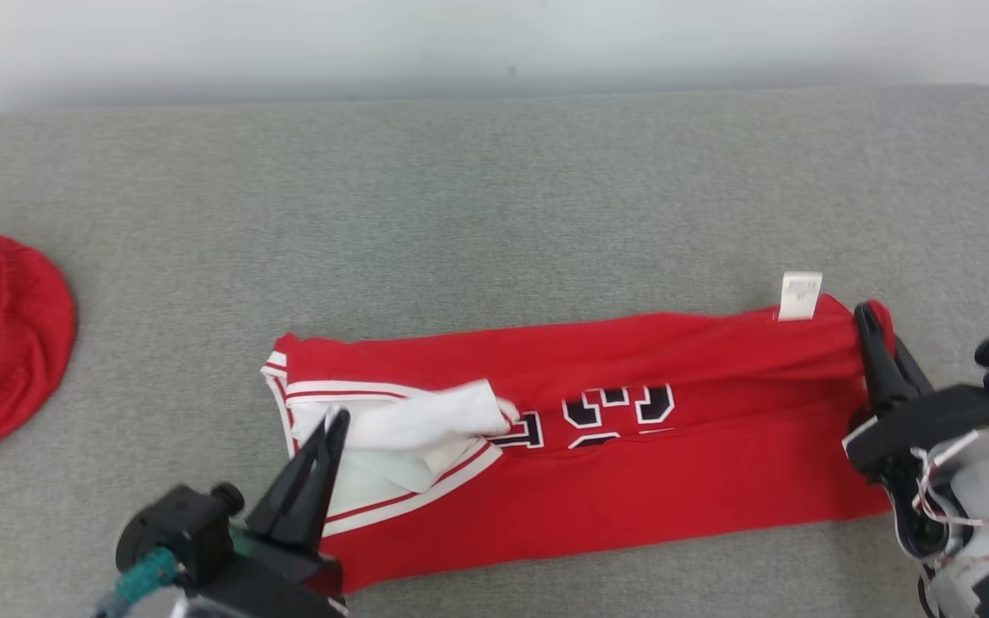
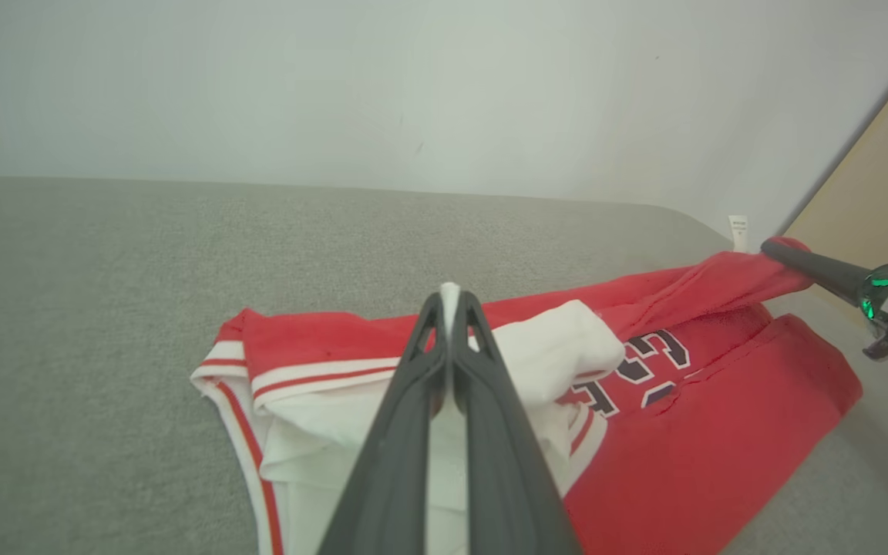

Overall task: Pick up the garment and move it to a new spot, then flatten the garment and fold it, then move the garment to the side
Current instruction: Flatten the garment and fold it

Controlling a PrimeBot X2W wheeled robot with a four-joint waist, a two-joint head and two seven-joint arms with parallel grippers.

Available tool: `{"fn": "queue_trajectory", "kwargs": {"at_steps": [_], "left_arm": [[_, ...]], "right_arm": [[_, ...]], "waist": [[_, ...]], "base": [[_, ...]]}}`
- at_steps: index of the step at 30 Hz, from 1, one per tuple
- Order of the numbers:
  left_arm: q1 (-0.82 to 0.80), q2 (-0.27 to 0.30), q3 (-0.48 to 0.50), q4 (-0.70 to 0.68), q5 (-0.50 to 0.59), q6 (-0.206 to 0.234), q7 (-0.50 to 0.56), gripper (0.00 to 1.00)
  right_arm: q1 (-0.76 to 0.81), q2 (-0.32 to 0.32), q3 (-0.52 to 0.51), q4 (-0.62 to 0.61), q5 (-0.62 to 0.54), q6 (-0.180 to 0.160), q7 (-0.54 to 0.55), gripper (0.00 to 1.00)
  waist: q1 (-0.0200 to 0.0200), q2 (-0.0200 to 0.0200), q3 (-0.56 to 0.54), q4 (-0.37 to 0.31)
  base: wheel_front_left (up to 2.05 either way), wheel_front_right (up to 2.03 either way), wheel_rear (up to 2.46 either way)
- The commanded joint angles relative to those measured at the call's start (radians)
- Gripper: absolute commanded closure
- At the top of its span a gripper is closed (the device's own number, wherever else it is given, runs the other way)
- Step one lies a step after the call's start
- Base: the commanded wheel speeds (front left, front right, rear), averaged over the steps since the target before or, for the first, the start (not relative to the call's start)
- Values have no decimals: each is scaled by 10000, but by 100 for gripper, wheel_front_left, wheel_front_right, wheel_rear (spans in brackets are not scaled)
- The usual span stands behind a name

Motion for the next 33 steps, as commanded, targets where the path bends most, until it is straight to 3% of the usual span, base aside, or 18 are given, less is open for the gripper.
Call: {"fn": "queue_trajectory", "kwargs": {"at_steps": [1,7,8,9,10,11,22,33], "left_arm": [[218,-94,38,73,207,49,-36,100],[779,-709,336,880,344,-34,-35,100],[789,-703,299,1057,526,-68,-37,100],[738,-819,387,1154,583,-30,-37,76],[773,-941,496,1240,595,-26,-37,9],[813,-1007,623,1280,699,-25,-37,0],[1487,-1586,2522,806,1838,259,-38,0],[2419,-1857,4094,15,3591,725,-38,0]], "right_arm": [[270,-28,-161,-142,-28,14,-47,100],[1330,27,-434,-406,-216,14,-48,100],[1411,54,-417,-340,-264,14,-47,95],[1449,66,-474,-346,-309,14,-49,57],[1497,102,-582,-371,-288,14,-49,0],[1557,114,-672,-386,-271,14,-49,0],[2013,99,-1259,-679,-495,14,-44,0],[1682,195,-1257,919,-1059,14,269,0]], "waist": [[1,1,-126,202],[1,1,-338,325],[1,1,-384,323],[1,1,-417,327],[1,1,-461,331],[1,1,-497,330],[1,1,-814,500],[1,1,-1209,934]], "base": [[0,0,0],[0,0,0],[0,0,0],[0,0,0],[0,0,0],[0,0,0],[0,0,0],[0,0,0]]}}
